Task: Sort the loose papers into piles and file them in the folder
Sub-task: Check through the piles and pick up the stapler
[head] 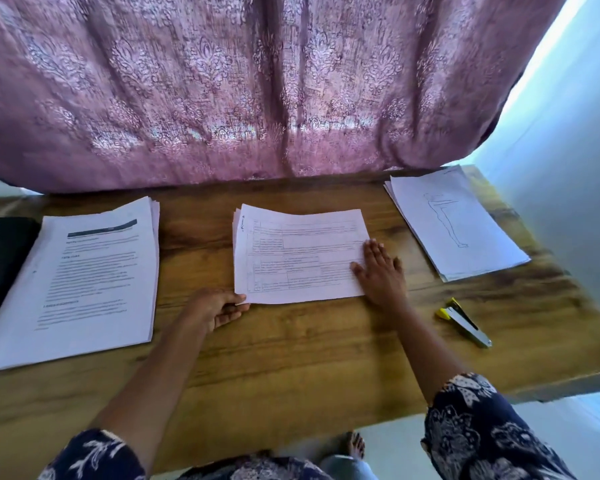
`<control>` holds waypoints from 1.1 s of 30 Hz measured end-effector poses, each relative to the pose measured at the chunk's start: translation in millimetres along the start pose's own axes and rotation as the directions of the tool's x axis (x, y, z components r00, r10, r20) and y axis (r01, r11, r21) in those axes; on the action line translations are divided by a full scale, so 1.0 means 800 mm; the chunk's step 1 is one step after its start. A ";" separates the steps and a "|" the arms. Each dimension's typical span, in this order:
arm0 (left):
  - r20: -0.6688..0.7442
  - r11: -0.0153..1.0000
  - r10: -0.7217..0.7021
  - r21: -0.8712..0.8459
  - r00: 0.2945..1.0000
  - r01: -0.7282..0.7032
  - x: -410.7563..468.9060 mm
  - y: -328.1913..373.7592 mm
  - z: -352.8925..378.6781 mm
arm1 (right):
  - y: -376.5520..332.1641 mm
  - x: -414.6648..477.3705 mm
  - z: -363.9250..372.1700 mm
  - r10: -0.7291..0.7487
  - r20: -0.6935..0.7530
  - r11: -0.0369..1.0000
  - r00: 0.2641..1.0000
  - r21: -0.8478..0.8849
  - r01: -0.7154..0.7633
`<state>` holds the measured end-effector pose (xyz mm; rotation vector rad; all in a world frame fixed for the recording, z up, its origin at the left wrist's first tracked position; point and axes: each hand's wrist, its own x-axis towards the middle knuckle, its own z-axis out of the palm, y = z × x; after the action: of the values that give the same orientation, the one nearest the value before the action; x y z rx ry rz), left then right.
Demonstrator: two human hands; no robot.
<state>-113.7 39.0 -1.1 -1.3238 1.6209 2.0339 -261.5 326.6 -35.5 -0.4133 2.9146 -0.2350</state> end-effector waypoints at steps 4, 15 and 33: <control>-0.020 0.999 0.008 -0.036 1.000 -0.009 -0.010 -0.009 0.015 | 0.016 -0.020 -0.014 -0.113 -0.046 0.992 0.993 -0.056 0.111; -0.056 0.988 0.046 -0.146 0.997 -0.054 -0.044 -0.050 0.100 | 0.148 -0.163 -0.029 0.460 -0.194 0.869 0.866 0.296 -0.396; -0.135 0.955 0.094 -0.269 0.986 -0.128 -0.065 -0.054 0.085 | -0.001 -0.142 -0.018 -0.196 0.418 0.666 0.887 0.720 -0.192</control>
<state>-90.2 131.6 8.0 -1.5046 1.5328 2.3617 -157.1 360.6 -3.2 -0.2670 2.0780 -1.1224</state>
